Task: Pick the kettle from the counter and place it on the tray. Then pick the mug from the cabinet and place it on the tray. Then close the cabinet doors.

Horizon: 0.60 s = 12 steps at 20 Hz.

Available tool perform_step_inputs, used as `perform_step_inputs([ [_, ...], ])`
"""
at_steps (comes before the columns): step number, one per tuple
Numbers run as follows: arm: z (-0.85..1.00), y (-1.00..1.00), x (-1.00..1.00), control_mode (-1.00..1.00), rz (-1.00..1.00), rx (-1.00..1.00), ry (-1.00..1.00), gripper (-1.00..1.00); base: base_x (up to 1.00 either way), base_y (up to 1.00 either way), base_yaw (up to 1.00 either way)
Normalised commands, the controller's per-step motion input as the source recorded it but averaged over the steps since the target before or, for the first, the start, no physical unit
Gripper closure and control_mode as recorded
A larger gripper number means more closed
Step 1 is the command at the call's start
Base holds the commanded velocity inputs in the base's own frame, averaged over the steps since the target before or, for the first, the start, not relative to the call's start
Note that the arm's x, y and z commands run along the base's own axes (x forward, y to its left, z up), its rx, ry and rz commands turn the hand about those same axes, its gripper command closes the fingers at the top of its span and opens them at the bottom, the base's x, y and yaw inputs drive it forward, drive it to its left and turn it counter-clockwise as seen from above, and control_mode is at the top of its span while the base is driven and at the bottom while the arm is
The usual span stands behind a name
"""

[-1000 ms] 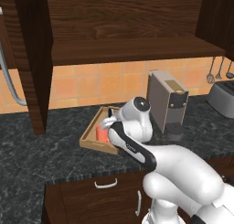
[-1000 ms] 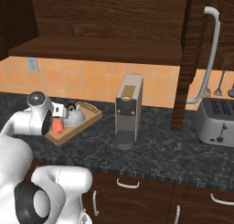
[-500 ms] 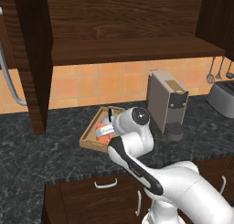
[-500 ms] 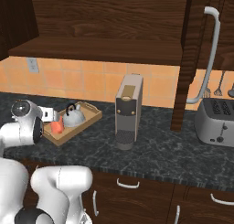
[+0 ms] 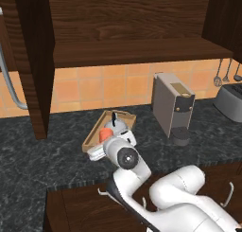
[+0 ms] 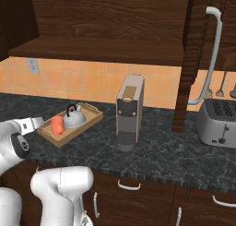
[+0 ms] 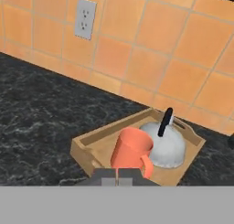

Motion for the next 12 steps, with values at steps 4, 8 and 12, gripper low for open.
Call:
perform_step_inputs([
  [4, 0.23, 0.69, 0.0, -1.0, -0.05, -0.2, -0.15, 1.0, 0.0, 0.0, 0.0],
  [8, 0.54, 0.83, 0.0, -1.0, -0.12, -0.27, 0.0, 1.0, 0.0, 0.0, 0.0],
  [12, 0.36, 0.79, -0.02, -1.0, -0.1, -0.28, -0.02, 1.0, 0.0, 0.0, 0.0],
])
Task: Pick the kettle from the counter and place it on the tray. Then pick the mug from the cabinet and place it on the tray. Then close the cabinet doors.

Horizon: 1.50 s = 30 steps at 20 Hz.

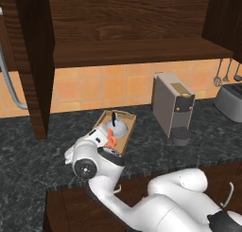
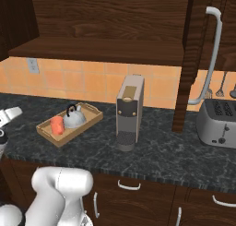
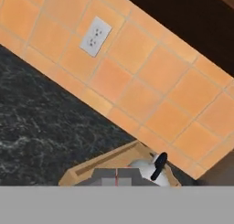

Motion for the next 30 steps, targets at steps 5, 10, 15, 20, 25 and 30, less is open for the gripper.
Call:
perform_step_inputs([
  [5, 0.01, 0.73, -0.01, -1.0, -0.07, -0.3, -0.18, 1.0, 0.0, 0.0, 0.0],
  [10, 0.26, 0.62, -0.1, -1.0, -0.06, -0.17, -0.19, 1.0, 0.0, 0.0, 0.0],
  [15, 0.34, 0.42, -0.14, -1.0, -0.07, -0.12, -0.23, 1.0, 0.0, 0.0, 0.0],
  [20, 0.51, 0.26, -0.09, -1.0, -0.02, -0.07, -0.38, 1.0, 0.0, 0.0, 0.0],
  [25, 0.43, 0.22, 0.0, -1.0, 0.0, -0.05, -0.39, 1.0, 0.0, 0.0, 0.0],
  [30, 0.4, 0.2, 0.0, -1.0, 0.0, -0.04, -0.31, 1.0, 0.0, 0.0, 0.0],
])
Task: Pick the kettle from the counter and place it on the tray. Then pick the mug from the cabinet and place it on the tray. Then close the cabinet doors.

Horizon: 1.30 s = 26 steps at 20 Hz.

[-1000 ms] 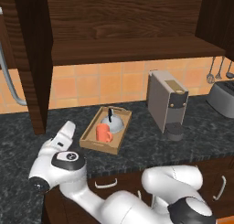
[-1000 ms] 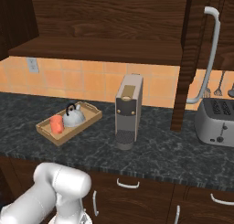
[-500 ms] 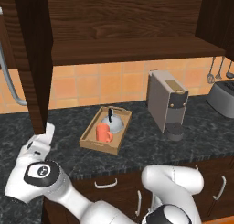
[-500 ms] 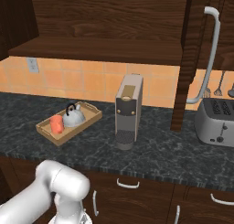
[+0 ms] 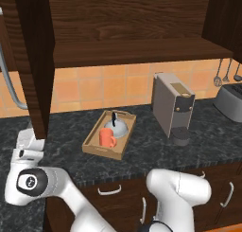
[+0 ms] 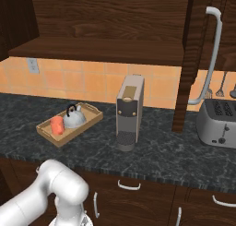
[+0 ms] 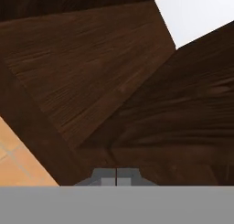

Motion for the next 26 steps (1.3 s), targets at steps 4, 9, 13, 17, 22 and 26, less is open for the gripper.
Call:
perform_step_inputs([
  [4, 0.6, 0.18, -0.11, -1.0, 0.0, -0.02, -0.17, 1.0, 0.0, 0.0, 0.0],
  [9, 0.36, 0.11, -0.23, -1.0, -0.04, 0.0, -0.14, 1.0, 0.0, 0.0, 0.0],
  [13, 0.29, -0.01, -0.16, -1.0, -0.12, 0.0, -0.08, 1.0, 0.0, 0.0, 0.0],
  [17, 0.37, -0.16, -0.12, -1.0, -0.13, 0.05, -0.06, 1.0, 0.0, 0.0, 0.0],
  [22, 0.07, -0.66, -0.27, -1.0, -0.08, 0.1, -0.02, 1.0, 0.0, 0.0, 0.0],
  [26, 0.23, -0.9, -0.31, -1.0, -0.06, 0.12, -0.03, 1.0, 0.0, 0.0, 0.0],
])
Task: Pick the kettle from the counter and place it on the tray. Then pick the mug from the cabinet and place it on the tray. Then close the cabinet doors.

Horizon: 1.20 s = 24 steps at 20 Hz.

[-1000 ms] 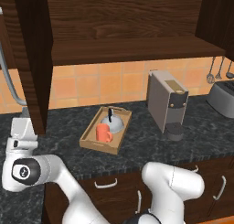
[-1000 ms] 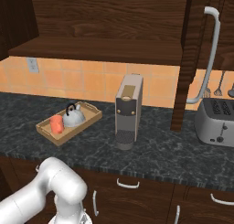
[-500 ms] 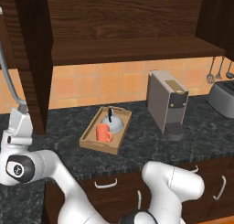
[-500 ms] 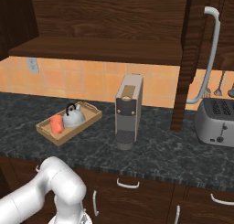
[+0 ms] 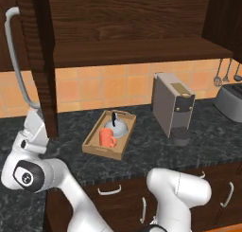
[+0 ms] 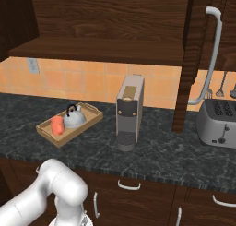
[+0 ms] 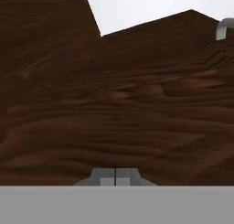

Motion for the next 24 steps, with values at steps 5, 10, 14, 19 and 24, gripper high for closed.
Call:
perform_step_inputs([
  [5, 0.71, -0.26, 0.02, -1.0, -0.01, 0.07, -0.01, 1.0, 0.0, 0.0, 0.0],
  [10, 0.71, -0.81, 0.0, -1.0, 0.0, 0.02, 0.01, 1.0, 0.0, 0.0, 0.0],
  [14, 0.97, -0.84, 0.11, -1.0, 0.01, 0.01, 0.15, 1.0, 0.0, 0.0, 0.0],
  [19, 1.0, -0.78, 0.39, -1.0, 0.03, 0.0, 0.21, 1.0, 0.0, 0.0, 0.0],
  [24, 0.75, -0.76, 0.62, -1.0, 0.06, 0.0, 0.31, 1.0, 0.0, 0.0, 0.0],
])
